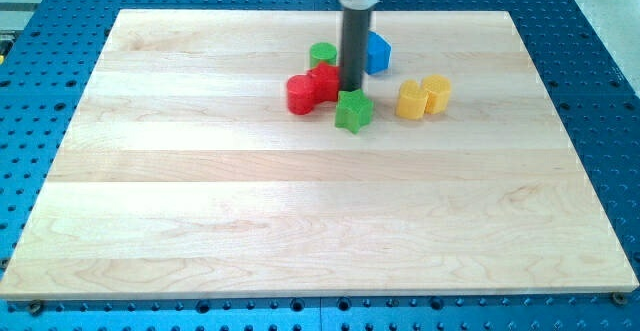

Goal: Move the red blocks to the center left of the board

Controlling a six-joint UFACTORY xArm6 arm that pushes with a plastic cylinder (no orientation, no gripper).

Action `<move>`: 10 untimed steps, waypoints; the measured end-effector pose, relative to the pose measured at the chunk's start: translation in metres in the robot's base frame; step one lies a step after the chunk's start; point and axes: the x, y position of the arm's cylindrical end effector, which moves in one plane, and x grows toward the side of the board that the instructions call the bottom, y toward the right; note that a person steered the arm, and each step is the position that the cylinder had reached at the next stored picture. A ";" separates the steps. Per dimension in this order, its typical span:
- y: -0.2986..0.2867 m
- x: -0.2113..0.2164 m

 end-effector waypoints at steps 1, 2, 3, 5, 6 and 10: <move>-0.021 -0.012; -0.058 -0.016; -0.091 -0.018; -0.165 -0.004; -0.177 -0.025; -0.184 0.049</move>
